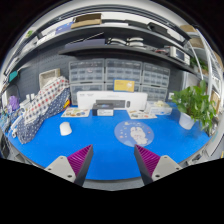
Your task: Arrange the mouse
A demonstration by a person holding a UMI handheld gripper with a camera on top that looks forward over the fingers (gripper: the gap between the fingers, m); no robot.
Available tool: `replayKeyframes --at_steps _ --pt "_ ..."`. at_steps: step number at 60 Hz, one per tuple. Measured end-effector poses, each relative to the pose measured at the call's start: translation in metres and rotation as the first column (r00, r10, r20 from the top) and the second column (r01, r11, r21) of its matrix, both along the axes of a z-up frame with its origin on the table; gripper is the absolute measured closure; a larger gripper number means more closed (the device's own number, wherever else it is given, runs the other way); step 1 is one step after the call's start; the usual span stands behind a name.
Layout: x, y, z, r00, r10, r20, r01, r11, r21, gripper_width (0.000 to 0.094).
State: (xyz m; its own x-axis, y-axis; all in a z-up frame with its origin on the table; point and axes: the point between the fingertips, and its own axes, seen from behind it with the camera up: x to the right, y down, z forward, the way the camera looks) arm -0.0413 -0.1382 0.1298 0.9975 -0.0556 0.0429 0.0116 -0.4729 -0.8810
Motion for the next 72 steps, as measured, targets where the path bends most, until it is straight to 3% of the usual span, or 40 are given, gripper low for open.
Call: replayKeyframes --at_steps 21,34,52,72 --pt "-0.144 0.019 -0.086 0.986 0.158 -0.055 -0.164 0.976 -0.142 0.0089" --pt "-0.214 0.085 -0.114 0.979 0.189 -0.082 -0.201 0.962 -0.184 0.0087" --pt "-0.244 0.188 -0.133 0.992 0.109 -0.070 -0.122 0.965 -0.231 0.0086" --pt "-0.229 0.256 -0.142 0.999 -0.006 -0.036 -0.004 0.963 -0.270 0.0092"
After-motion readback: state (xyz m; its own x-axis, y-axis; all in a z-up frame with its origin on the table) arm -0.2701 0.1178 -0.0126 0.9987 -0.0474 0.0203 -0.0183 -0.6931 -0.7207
